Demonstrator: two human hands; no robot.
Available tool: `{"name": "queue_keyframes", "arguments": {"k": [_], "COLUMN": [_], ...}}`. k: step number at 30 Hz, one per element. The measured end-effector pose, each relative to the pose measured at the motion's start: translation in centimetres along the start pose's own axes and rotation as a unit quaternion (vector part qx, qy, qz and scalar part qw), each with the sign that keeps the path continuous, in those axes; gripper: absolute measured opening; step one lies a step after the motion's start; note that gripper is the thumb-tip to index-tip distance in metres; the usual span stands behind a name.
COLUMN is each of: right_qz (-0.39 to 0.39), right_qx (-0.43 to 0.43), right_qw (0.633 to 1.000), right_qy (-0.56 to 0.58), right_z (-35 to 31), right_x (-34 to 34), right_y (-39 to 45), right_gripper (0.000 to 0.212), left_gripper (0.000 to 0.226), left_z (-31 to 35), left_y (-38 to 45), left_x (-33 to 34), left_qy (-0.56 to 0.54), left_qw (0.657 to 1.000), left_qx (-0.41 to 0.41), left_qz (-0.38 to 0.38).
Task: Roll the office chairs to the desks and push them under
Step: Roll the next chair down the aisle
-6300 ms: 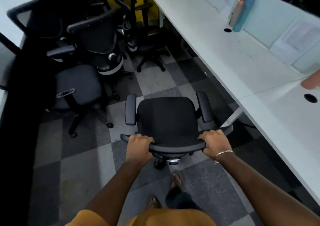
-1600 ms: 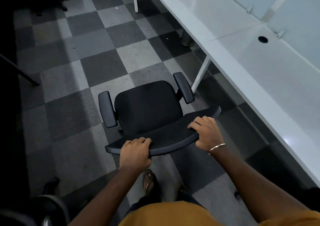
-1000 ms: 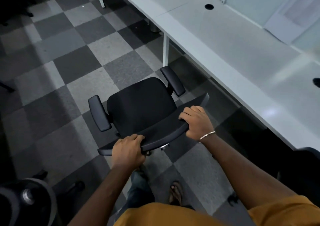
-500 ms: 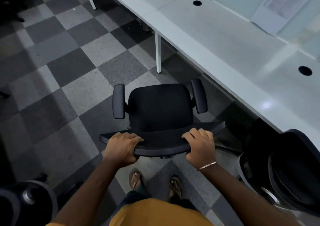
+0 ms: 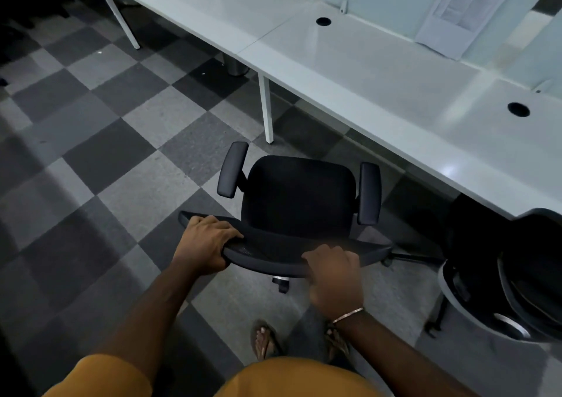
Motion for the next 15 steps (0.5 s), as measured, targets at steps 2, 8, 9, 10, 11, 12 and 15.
{"name": "queue_keyframes", "arguments": {"k": [2, 8, 9, 10, 11, 12, 15], "right_qz": [-0.010, -0.070, -0.106, -0.147, -0.181, -0.201, -0.224], "right_qx": [0.002, -0.012, -0.007, -0.001, 0.005, 0.008, 0.016], "right_qw": [1.000, 0.997, 0.994, 0.989, 0.983, 0.978, 0.973], "right_qy": [0.006, 0.008, -0.005, -0.023, -0.040, -0.052, -0.054], "right_z": [-1.2, -2.9, -2.8, -2.5, -2.3, -2.1, -1.6], "right_x": [0.2, 0.0, -0.1, -0.3, -0.5, -0.7, -1.3], "right_y": [0.4, 3.2, 4.0, 4.8, 5.6, 6.5, 8.7], "right_gripper": [0.049, 0.051, 0.050, 0.050, 0.051, 0.052, 0.056], "left_gripper": [0.056, 0.057, 0.057, 0.056, 0.055, 0.054, 0.053], "left_z": [-1.7, -5.1, -5.5, -5.8, -6.1, -6.4, -6.8], "left_y": [0.8, 3.2, 3.6, 4.0, 4.4, 5.0, 7.0], "left_x": [-0.5, -2.1, -2.0, -1.9, -1.8, -1.8, -1.8], "left_qy": [0.008, 0.014, 0.010, 0.006, 0.000, -0.005, -0.006], "left_qw": [1.000, 0.998, 0.998, 0.998, 0.997, 0.997, 0.996], "left_qx": [0.020, 0.062, 0.066, 0.068, 0.069, 0.069, 0.076], "left_qz": [0.001, -0.009, -0.002, 0.007, 0.017, 0.024, 0.037]}}
Point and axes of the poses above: each hand's wrist, its own y-axis towards the middle knuckle, its own x-axis out of the palm, z = x × y, the point moved 1 cm from there along y, towards the middle knuckle, and after that the axes turned 1 degree about -x, right-handed, at the moved point
